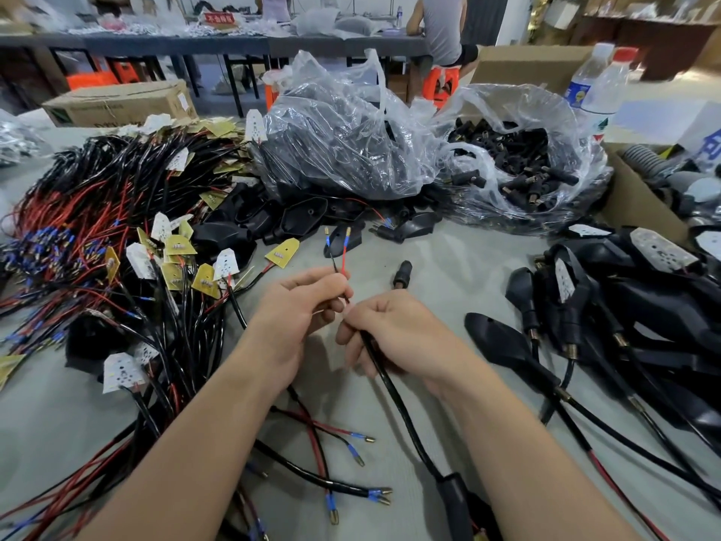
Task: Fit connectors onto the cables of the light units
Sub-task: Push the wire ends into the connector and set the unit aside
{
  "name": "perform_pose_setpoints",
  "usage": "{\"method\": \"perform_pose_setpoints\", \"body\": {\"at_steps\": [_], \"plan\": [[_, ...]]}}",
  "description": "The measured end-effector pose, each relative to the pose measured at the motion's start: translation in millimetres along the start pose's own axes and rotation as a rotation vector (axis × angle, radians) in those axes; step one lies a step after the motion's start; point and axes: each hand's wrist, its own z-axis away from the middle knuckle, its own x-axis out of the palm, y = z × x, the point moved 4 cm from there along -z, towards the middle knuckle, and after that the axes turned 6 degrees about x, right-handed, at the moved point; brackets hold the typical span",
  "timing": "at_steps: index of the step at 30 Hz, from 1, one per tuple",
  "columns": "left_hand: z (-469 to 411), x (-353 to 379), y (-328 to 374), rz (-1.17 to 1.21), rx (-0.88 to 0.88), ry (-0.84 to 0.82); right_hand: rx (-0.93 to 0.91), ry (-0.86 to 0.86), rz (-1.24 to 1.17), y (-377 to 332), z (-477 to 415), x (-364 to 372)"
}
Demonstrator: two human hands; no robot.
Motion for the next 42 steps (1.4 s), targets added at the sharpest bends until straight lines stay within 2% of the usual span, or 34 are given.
{"method": "perform_pose_setpoints", "body": {"at_steps": [2, 4, 5, 9, 11, 13, 16, 19, 20, 24, 26, 36, 42], "plan": [[-0.8, -1.5, -1.7, -0.076, 0.015, 0.053, -0.094, 0.250, -0.038, 1.6, -7.5, -19.4], [-0.5, -2.6, -1.3, -0.241, 0.073, 0.121, -0.254, 0.590, 0.165, -2.0, -8.8, -46.7], [0.7, -3.3, -1.0, -0.369, 0.126, 0.158, -0.298, 0.644, 0.321, -2.4, -10.3, -53.9], [14.7, 1.6, 6.1, -0.892, 0.386, 0.280, -0.249, 0.404, 0.710, 5.5, -26.2, -43.8], [17.8, 1.8, 8.7, -1.035, 0.448, 0.316, -0.268, 0.400, 0.851, 9.5, -28.0, -37.4], [18.9, 2.7, 11.8, -1.104, 0.516, 0.328, -0.267, 0.476, 0.793, 8.9, -26.1, -41.9], [21.7, 8.6, 14.4, -1.062, 0.592, 0.283, -0.241, 0.543, 0.667, 10.9, -24.1, -50.2], [23.1, 12.8, 13.8, -1.051, 0.547, 0.265, -0.281, 0.561, 0.559, 8.1, -19.9, -50.2], [22.8, 12.7, 13.5, -1.027, 0.517, 0.259, -0.297, 0.577, 0.466, 6.4, -18.7, -50.8], [22.7, 11.3, 13.7, -0.941, 0.439, 0.248, -0.261, 0.563, -0.168, -0.8, -14.4, -55.2], [22.2, 10.9, 14.0, -0.919, 0.432, 0.249, -0.240, 0.520, -0.324, -2.0, -12.4, -57.1], [22.6, 13.7, 13.0, -0.970, 0.480, 0.188, -0.235, 0.625, -0.359, 1.5, -8.9, -62.8], [23.2, 13.5, 10.6, -1.015, 0.488, 0.178, -0.257, 0.571, -0.403, 0.2, -8.4, -60.6]]}}
